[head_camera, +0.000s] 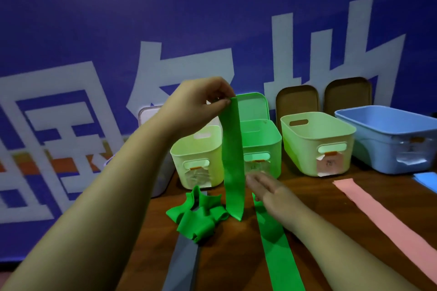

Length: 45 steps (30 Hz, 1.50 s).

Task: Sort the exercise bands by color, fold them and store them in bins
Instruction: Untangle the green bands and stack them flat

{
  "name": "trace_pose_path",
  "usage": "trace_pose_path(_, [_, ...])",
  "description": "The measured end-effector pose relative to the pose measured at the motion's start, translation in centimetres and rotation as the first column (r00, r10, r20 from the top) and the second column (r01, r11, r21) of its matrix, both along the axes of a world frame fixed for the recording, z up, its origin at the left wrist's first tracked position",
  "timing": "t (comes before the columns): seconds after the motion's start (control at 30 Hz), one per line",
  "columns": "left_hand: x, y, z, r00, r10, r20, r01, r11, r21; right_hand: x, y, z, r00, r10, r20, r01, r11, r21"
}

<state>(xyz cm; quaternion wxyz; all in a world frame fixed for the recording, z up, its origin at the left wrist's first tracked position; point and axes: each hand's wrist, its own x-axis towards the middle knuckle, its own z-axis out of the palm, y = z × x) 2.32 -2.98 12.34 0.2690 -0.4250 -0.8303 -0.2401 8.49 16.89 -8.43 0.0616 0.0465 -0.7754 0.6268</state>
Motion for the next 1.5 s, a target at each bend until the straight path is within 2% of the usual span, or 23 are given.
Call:
trace_pose_path(0.1, [0.3,0.7,0.9,0.999,0.027,-0.029,-0.027,1.000,0.004,1.1,-0.4,0.3,0.996,0.083,0.032,-0.083,0.996,-0.024])
trace_pose_path(0.23, [0.6,1.4,1.7,0.999,0.040,-0.018,-0.040,0.999,0.035,1.6,-0.8,0.3,0.999,0.036,0.032,-0.036,0.999,-0.006])
trace_pose_path(0.33, [0.4,1.8,1.9,0.999,0.037,-0.002,-0.037,0.997,0.064,1.9,-1.1,0.7,0.997,0.028,0.065,-0.032,0.997,0.064])
trace_pose_path(0.47, [-0.6,1.8,2.0,0.994,0.079,0.073,-0.091,0.979,0.180,2.9,-1.2,1.0,0.995,0.057,0.086,-0.070,0.985,0.155])
trace_pose_path(0.57, [-1.6,1.8,1.6,0.982,0.128,0.136,-0.160,0.954,0.254,4.5,-0.9,0.9,0.999,0.027,0.045,-0.036,0.974,0.222])
trace_pose_path(0.67, [-2.7,1.8,0.8,0.967,0.171,0.187,-0.221,0.929,0.296,6.2,-0.7,-0.1,1.000,0.008,-0.012,-0.004,0.949,0.316])
trace_pose_path(0.77, [-3.4,2.1,-0.6,0.953,0.192,0.235,-0.262,0.911,0.319,8.5,-0.6,-0.2,1.000,-0.020,0.013,0.014,0.941,0.338])
trace_pose_path(1.03, [-4.1,4.1,-7.6,0.931,0.223,0.290,-0.280,0.945,0.171,15.4,-1.5,0.4,0.998,-0.044,0.054,0.020,0.920,0.391])
trace_pose_path(1.33, [-3.1,7.0,-15.2,0.916,0.298,0.268,-0.272,0.953,-0.130,18.7,-1.0,0.6,0.948,-0.073,0.309,-0.049,0.928,0.371])
trace_pose_path(1.5, [-3.5,8.6,-18.2,0.902,0.303,0.307,-0.248,0.947,-0.205,18.7,-0.2,0.0,0.913,-0.070,0.403,-0.107,0.911,0.399])
